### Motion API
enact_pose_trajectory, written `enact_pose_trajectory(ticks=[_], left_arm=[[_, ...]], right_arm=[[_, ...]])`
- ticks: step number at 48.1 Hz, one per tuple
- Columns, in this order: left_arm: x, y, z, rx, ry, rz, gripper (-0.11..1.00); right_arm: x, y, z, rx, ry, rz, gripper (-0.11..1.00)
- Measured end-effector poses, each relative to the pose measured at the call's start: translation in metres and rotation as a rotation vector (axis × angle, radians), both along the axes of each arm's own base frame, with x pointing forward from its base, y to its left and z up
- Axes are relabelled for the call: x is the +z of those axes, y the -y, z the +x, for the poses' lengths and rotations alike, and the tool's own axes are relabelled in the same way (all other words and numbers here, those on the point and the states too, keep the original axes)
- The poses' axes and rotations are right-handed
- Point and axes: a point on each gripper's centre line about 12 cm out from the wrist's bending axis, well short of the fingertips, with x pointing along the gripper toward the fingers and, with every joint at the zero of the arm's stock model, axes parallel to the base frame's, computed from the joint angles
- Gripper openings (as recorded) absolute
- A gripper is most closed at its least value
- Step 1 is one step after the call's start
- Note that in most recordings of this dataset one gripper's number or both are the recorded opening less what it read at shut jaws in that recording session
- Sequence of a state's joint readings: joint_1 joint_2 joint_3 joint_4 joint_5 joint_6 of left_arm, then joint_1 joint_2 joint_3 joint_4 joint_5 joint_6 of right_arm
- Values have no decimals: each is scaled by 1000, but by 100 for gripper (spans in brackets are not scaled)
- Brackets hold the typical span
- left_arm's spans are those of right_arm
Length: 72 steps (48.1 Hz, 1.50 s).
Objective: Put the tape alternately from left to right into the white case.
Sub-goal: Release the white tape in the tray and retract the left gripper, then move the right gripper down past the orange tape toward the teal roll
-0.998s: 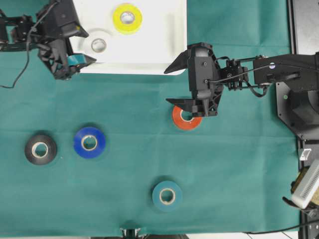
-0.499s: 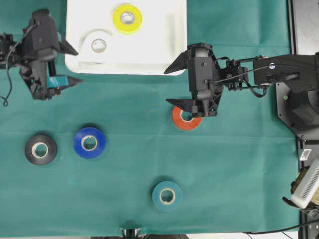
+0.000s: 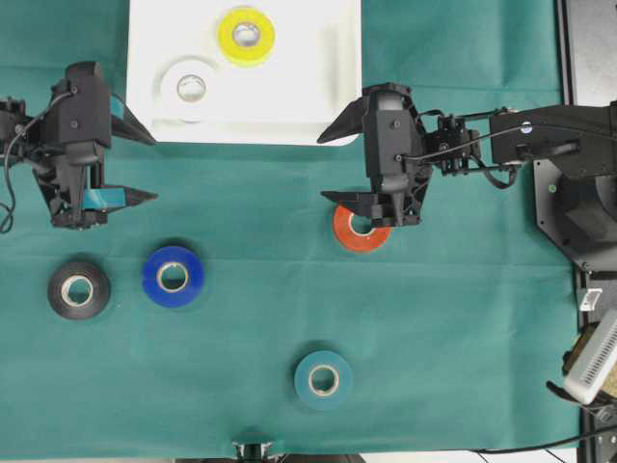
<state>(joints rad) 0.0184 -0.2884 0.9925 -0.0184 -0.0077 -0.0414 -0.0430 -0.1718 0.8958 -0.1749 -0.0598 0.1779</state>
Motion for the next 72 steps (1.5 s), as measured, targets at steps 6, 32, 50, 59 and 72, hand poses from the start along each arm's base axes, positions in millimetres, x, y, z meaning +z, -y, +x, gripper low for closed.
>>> enact_pose_trajectory(ticks=[6, 32, 50, 59, 72], left_arm=[[-2, 1, -2, -5, -8, 0, 98], [-3, 2, -2, -5, -9, -1, 98], [-3, 2, -2, -6, -9, 0, 98], [-3, 2, -2, -6, -9, 0, 98], [-3, 2, -2, -5, -9, -1, 98]], right_arm=[[0, -1, 0, 3, 0, -1, 75], [0, 0, 0, 2, 0, 0, 75], [0, -34, -1, 106, -2, 0, 75], [1, -63, -3, 194, 13, 2, 75], [4, -94, -7, 290, 45, 11, 75]])
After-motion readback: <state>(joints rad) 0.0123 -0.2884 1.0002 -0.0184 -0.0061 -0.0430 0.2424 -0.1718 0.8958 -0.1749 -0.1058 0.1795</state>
